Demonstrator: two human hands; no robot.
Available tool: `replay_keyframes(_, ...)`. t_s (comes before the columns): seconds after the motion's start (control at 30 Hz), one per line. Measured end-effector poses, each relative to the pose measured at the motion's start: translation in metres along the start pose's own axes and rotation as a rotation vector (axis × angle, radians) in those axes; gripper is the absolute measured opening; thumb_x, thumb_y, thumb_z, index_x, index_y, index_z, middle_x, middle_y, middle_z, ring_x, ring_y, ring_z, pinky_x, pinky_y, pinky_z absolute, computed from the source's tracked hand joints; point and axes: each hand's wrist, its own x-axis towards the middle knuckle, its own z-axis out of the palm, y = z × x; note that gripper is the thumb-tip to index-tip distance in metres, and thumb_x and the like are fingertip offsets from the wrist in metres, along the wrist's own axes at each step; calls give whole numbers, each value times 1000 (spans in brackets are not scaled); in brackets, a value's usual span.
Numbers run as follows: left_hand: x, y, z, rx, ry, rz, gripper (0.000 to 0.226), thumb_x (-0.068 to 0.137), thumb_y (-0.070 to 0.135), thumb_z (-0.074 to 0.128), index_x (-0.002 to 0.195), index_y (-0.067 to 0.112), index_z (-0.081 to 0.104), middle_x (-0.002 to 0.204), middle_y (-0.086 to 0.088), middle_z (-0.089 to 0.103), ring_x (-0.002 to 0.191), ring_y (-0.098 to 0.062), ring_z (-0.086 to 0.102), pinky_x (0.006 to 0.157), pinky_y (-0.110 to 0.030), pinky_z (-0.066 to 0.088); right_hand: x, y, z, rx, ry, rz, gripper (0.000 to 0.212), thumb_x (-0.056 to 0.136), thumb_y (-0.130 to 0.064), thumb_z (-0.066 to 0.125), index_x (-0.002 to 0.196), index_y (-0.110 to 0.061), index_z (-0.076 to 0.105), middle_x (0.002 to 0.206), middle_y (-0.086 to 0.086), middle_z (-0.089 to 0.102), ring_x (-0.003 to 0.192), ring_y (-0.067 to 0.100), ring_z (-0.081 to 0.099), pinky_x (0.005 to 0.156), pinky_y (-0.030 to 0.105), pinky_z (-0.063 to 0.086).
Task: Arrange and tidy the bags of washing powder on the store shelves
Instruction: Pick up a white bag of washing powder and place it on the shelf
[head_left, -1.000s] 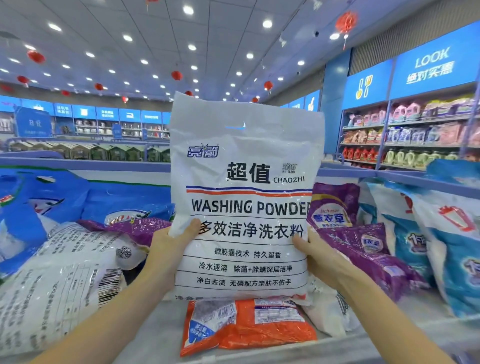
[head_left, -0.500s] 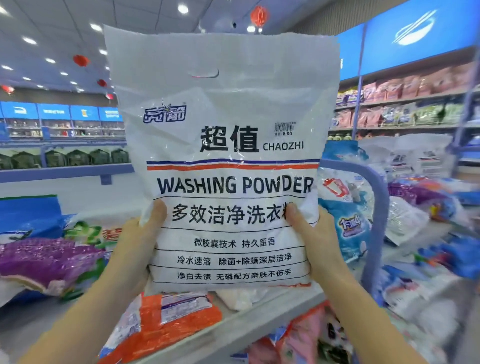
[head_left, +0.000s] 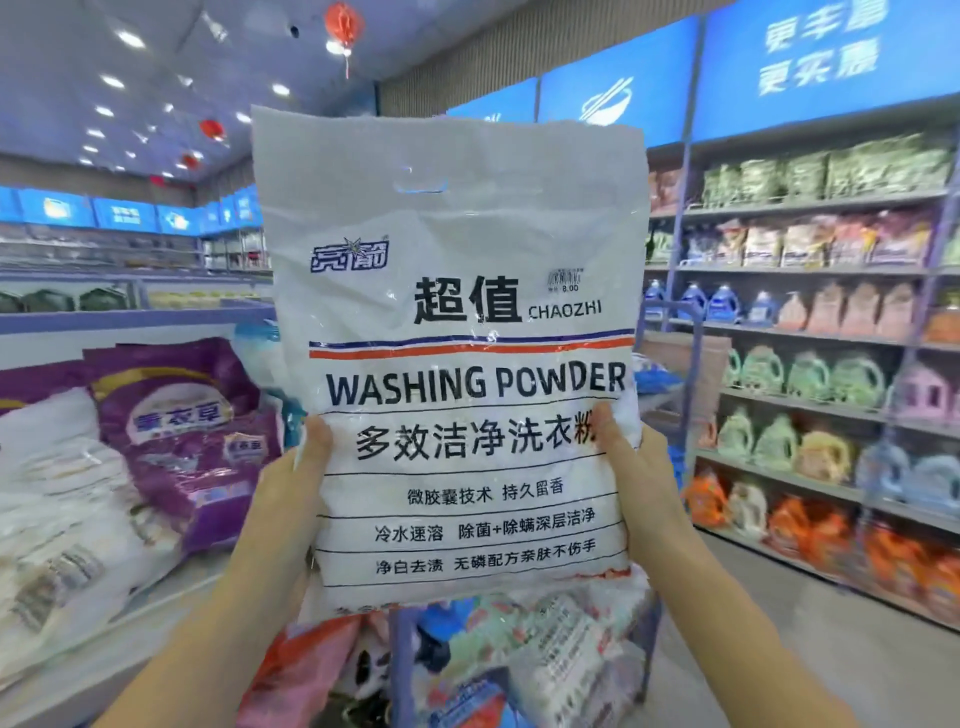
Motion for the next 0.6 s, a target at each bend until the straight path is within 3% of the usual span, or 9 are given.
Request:
replay_keyframes(0.03,3,-10,18,-58,-31,-16,104,20,88,69,99,20,71,101,-9,73,92,-30,69,80,-51,55,7,2,-21,-7,15,24,65,69,-65,66,115,-19,64,105,-1,72,97,18,68,86,45,54)
replay_keyframes(0.07,6,-18,36,-119,-60,-23,107,15,83,73,100,19,70,96,-7,74,85,-25,71,70,-42,59,14,3,-41,5,20,37,59,73,-61,65,114,-19,64,102,-1,72,94,18,69,81,40,57)
replay_keyframes(0.17,9,-37,91,-178,-187,43,93,16,76,80,93,25,75,87,0,75,76,-13,72,57,-25,57,32,11,-97,40,36,67,15,87,-39,54,87,-28,65,74,-11,74,66,5,70,53,20,54)
replay_keyframes(0.2,11,-44,108,-140,-223,58,88,18,76,80,91,27,76,90,0,75,80,-13,72,62,-26,57,36,12,-114,32,40,68,14,85,-39,53,84,-29,64,76,-11,74,66,5,70,52,19,53)
replay_keyframes(0.33,31,-82,160,-3,-204,2,108,20,85,71,111,27,61,105,2,72,101,-21,65,93,-49,48,60,28,-168,18,107,80,14,84,-36,54,82,-26,62,72,-10,73,60,2,68,51,17,53)
replay_keyframes(0.43,51,-111,198,65,-200,-36,108,38,84,69,125,23,54,120,0,65,108,-18,63,93,-40,50,81,54,-202,19,125,105,46,76,-51,58,105,-16,66,94,2,75,80,15,72,72,33,58)
replay_keyframes(0.5,65,-127,222,80,-208,-37,70,59,67,70,112,22,60,111,-1,69,93,-7,68,74,-21,55,98,71,-222,15,162,136,63,69,-61,62,110,-14,66,99,6,74,88,22,71,81,44,57)
replay_keyframes(0.53,73,-136,235,70,-230,-54,62,58,64,69,103,22,63,101,0,73,84,-7,70,63,-17,54,109,81,-234,9,172,142,63,68,-61,62,110,-14,66,98,5,74,89,23,71,83,47,55)
replay_keyframes(0.6,92,-158,259,69,-271,-93,74,45,73,69,98,21,65,91,2,75,82,-13,72,57,-18,53,135,100,-255,6,192,179,69,62,-65,66,111,-16,64,98,4,74,89,23,71,84,47,54)
